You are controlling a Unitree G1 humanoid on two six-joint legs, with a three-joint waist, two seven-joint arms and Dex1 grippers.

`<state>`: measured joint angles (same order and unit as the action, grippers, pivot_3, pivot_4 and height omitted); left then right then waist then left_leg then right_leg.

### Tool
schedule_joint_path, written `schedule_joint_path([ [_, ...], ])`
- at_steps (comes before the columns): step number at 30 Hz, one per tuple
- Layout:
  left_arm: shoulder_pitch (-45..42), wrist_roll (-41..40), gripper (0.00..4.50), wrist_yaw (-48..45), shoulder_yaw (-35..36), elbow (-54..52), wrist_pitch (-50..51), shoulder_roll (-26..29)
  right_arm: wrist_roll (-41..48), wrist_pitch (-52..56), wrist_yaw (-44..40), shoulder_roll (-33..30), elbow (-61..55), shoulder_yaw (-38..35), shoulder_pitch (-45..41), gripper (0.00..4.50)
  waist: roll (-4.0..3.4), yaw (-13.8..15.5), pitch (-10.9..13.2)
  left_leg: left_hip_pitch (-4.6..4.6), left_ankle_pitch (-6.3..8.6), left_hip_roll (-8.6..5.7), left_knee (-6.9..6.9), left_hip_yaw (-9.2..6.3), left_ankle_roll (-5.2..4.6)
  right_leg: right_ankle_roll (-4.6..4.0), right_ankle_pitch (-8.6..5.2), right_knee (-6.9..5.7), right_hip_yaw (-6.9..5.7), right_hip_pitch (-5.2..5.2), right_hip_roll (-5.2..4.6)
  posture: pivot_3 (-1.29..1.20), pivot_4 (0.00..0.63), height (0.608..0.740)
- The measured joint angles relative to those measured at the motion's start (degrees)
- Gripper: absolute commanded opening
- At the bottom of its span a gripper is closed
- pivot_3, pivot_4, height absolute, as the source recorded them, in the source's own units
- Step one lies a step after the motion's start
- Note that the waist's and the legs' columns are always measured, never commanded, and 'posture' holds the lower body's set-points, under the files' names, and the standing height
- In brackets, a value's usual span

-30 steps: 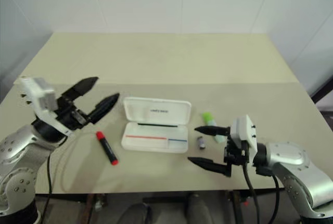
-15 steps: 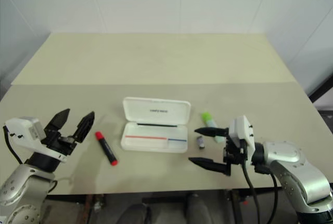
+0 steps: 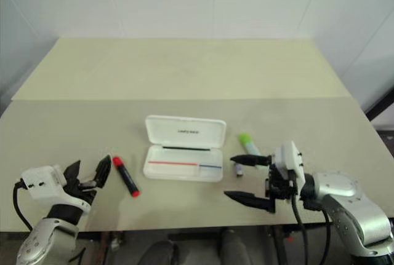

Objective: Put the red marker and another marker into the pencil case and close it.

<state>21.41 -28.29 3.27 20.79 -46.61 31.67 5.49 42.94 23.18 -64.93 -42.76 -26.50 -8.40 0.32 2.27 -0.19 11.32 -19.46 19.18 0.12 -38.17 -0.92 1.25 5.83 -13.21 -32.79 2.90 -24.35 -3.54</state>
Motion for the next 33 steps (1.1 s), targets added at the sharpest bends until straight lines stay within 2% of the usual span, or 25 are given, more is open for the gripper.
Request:
schedule_joint_path([
  [9, 1.6, 0.5, 4.26, 1.4, -2.4, 0.0, 1.7, -0.4, 0.2, -4.6, -7.3, -1.7, 1.9, -6.8, 11.7, 4.5, 0.06, -0.1, 0.0, -0.07, 0.3, 0.02, 0.0, 0.19, -0.11, 0.12, -0.11, 0.11, 0.09, 0.02, -0.01, 0.0, 0.15, 0.74],
  [17, -0.4, 1.5, 4.26, 1.7, -3.9, 0.4, 2.9, -0.2, -1.1, -5.6, -7.0, -2.0, 2.2, -7.5, 11.0, 4.5, 0.11, -0.1, 0.1, 0.07, 0.32, 0.02, -0.02, 0.22, -0.07, 0.13, -0.1, 0.15, 0.17, 0.02, 0.05, 0.0, 0.15, 0.74],
  [33, -5.3, 1.6, 4.26, 4.3, -3.9, 1.0, 17.2, 2.7, -1.4, -5.4, -3.7, -1.4, 2.2, -5.4, 9.1, 4.5, 0.1, 0.1, 0.0, 0.1, 0.37, 0.01, -0.03, 0.21, -0.11, 0.15, -0.1, 0.12, 0.2, 0.04, 0.03, 0.0, 0.15, 0.74],
])
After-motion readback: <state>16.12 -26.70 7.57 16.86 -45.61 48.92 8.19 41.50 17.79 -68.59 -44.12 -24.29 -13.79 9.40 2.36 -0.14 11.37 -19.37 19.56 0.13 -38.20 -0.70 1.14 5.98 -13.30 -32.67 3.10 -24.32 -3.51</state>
